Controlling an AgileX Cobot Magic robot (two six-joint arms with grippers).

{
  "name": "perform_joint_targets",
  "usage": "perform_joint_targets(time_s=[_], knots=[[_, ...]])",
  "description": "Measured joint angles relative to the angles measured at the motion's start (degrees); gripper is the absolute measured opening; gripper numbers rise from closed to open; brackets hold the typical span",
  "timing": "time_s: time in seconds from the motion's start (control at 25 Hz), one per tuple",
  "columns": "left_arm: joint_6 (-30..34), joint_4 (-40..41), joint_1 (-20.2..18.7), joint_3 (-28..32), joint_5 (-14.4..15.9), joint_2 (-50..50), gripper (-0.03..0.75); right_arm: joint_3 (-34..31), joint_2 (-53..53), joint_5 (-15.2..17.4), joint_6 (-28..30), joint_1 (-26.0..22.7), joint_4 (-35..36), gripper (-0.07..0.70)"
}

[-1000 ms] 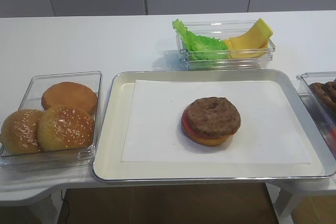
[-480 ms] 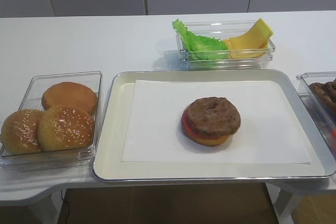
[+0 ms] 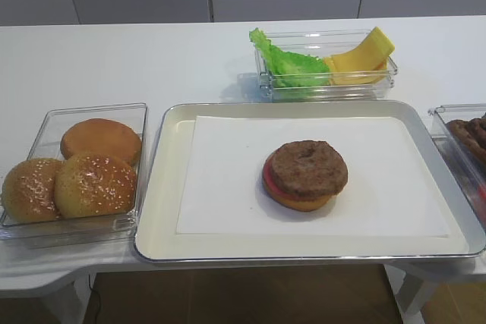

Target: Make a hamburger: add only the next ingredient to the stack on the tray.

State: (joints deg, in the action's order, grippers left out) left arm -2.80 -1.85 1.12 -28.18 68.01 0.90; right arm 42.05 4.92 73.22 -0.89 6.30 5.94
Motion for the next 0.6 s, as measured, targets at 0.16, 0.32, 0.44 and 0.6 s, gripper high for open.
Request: perform_joint_targets(time_s=[0.16, 0.32, 0.44, 0.6], knots=[[0.0, 0.0, 0.0, 0.0, 0.0, 0.0, 0.417, -4.6, -5.2, 0.2, -1.0, 0.0, 0.0, 0.447], [0.0, 0.0, -0.1, 0.0, 0.0, 0.0, 0.417, -7.9, -6.0, 0.5, -1.1, 0.0, 0.0, 0.447], [0.0, 0.0, -0.1, 0.0, 0.0, 0.0, 0.417, -10.1, -6.0, 0.3, -1.1, 0.0, 0.1, 0.447], [0.0, 0.0, -0.1, 0.0, 0.0, 0.0, 0.417, -12.4, -6.1, -3.0, -0.3, 0.0, -0.2, 0.447]])
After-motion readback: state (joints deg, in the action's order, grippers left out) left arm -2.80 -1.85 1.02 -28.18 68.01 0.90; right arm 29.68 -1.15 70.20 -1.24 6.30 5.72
